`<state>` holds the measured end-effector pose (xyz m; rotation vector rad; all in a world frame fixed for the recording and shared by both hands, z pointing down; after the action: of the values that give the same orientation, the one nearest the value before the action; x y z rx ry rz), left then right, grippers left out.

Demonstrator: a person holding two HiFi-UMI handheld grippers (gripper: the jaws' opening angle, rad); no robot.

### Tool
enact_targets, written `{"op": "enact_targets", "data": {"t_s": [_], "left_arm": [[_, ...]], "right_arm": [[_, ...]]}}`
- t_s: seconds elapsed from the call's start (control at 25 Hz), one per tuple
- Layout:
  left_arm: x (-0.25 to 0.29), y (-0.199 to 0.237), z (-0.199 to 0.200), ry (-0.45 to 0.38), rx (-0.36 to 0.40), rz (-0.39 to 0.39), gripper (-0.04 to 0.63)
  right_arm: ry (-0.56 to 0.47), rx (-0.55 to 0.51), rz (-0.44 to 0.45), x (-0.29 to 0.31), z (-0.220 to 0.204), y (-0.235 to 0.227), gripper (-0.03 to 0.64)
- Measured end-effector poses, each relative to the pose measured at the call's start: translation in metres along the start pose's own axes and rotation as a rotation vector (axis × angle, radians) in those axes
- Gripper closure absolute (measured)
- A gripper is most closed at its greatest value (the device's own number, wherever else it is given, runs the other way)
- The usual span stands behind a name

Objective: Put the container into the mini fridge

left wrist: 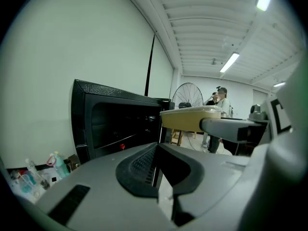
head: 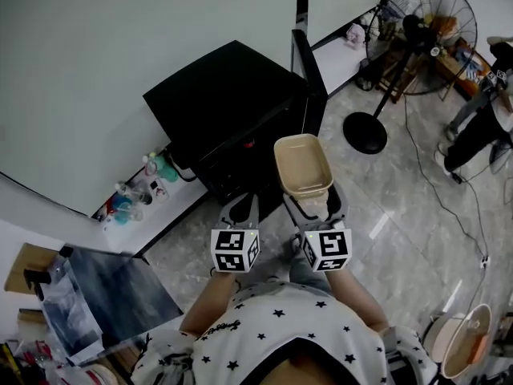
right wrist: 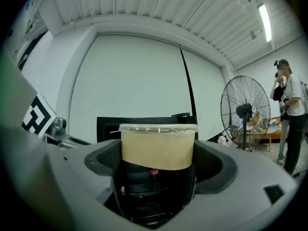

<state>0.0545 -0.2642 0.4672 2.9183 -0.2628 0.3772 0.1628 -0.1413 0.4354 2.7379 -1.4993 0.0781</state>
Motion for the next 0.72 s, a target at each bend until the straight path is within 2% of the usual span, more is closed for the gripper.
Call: {"op": "enact_targets", "data": {"t_s": [0.44, 0.72], "left_arm": [[0.033, 0.01, 0.012, -0.047, -0.074, 0.24, 0.583], [0.041, 0.023, 0.02, -0.057, -0.126, 0.382, 0.583]], "right_arm": [[0.036, -0.035, 0.259, 0.07, -0.007, -0.023, 0.156], [0.069, -0.058, 0.409, 0.115, -0.006, -0.02, 0.158]]}}
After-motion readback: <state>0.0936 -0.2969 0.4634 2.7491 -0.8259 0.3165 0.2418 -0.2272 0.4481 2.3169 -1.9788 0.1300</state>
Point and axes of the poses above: the fingertips, and each gripper's own axes: x forward along the fingers, y to its left, z out of its top, the point moved 5 cm from there along -x, backward along the fingers, and after that the axes turned 5 degrees about -z, right-handed, at the moved point
